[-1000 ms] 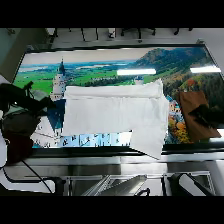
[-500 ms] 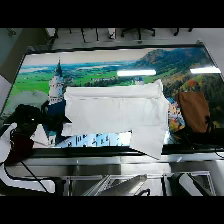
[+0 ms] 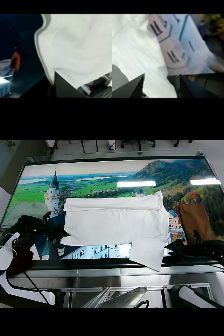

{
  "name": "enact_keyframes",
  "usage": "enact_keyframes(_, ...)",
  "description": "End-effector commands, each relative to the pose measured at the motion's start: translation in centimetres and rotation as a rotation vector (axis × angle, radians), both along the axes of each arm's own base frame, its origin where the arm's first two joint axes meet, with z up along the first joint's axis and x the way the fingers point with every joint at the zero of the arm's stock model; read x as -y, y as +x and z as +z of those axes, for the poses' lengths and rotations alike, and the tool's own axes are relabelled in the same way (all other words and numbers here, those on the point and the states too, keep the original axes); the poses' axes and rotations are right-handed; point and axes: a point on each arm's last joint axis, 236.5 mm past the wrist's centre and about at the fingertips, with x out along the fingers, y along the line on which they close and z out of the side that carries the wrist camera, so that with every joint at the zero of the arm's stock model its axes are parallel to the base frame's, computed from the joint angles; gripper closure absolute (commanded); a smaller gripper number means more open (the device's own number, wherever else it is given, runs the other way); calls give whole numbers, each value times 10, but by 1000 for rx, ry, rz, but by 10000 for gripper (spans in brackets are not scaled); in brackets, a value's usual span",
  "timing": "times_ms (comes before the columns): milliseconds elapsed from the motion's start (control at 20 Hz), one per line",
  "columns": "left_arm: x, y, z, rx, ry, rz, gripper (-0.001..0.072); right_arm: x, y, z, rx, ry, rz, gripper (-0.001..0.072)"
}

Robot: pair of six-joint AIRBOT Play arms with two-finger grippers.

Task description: Fold the shirts.

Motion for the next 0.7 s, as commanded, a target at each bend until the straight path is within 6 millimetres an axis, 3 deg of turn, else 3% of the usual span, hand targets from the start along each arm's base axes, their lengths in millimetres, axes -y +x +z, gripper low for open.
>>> enact_keyframes(0,5,4,12,4,-33,-6,693,-13,5,-28,-27,-3,34,211)
enact_keyframes(50,5,5,13,8,-30,-5,693,-17,6,-33,-31,-8,50,215)
enact_keyframes(100,4,5,15,14,-29,-4,693,-21,10,-32,-12,-9,80,324)
enact_keyframes(150,4,6,17,20,-25,-6,693,-22,16,-29,13,-12,99,505)
enact_keyframes(200,3,6,21,31,-21,-6,693,-21,22,-22,34,-13,108,606)
enact_keyframes(300,-2,6,32,48,15,-4,693,-16,36,-2,94,-26,117,686)
enact_keyframes(400,-16,-6,36,14,94,-5,693,-7,45,19,134,-79,82,686)
enact_keyframes(450,-23,-17,37,-14,139,-15,693,-2,40,26,121,-124,74,687)
enact_keyframes(550,-41,-51,33,-89,243,-44,694,18,12,29,32,-261,67,687)
enact_keyframes(650,-53,-85,27,-141,325,-71,693,26,-16,34,-15,-346,52,687)
